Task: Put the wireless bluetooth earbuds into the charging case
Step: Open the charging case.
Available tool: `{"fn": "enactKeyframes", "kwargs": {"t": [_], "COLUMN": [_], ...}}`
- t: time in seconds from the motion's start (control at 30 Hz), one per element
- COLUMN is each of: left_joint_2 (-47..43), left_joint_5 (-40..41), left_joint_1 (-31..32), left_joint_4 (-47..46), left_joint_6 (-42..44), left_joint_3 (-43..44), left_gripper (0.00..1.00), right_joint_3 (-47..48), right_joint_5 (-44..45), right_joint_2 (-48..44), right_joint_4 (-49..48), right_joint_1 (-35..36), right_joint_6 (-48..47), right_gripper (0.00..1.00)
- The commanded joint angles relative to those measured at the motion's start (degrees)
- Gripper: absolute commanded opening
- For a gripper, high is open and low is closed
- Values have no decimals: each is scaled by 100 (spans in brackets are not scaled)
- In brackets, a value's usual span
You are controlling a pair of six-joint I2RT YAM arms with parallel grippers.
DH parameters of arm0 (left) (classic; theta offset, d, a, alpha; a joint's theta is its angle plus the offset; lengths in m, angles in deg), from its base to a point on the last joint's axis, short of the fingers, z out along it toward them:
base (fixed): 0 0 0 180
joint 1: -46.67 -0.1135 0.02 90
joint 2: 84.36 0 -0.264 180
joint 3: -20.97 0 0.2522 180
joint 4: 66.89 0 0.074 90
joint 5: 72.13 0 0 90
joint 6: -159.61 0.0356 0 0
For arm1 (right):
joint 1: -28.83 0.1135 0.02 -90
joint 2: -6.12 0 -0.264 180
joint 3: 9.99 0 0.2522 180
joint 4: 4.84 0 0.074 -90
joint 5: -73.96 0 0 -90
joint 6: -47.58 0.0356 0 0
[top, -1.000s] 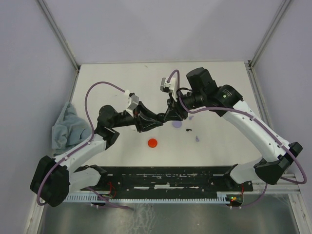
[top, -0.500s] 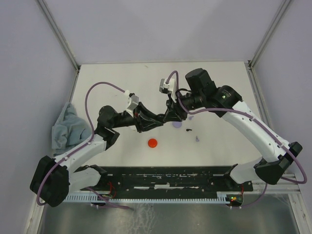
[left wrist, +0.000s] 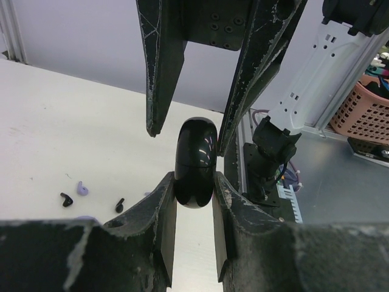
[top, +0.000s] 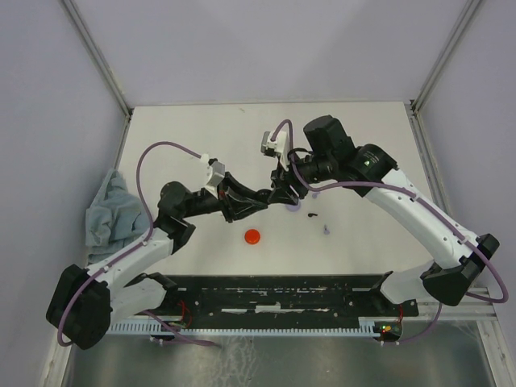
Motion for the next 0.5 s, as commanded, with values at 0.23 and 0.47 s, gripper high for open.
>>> {"fn": "enactKeyframes", "kwargs": {"t": [0.23, 0.47], "left_joint_2": [-342, -511], "left_joint_5": [-254, -281], "left_joint_1": [36, 38], "left_joint_4": [157, 277], "left_joint_6": [708, 1010], "left_joint_3": [-18, -93], "left_gripper": [3, 3], "right_joint_3": [34, 104], "right_joint_5": [453, 740], "right_joint_2": [-302, -293], "right_joint_4": [-569, -561], "right_joint_1": [5, -5], "right_joint_6": [84, 203], "right_gripper": [54, 57]}}
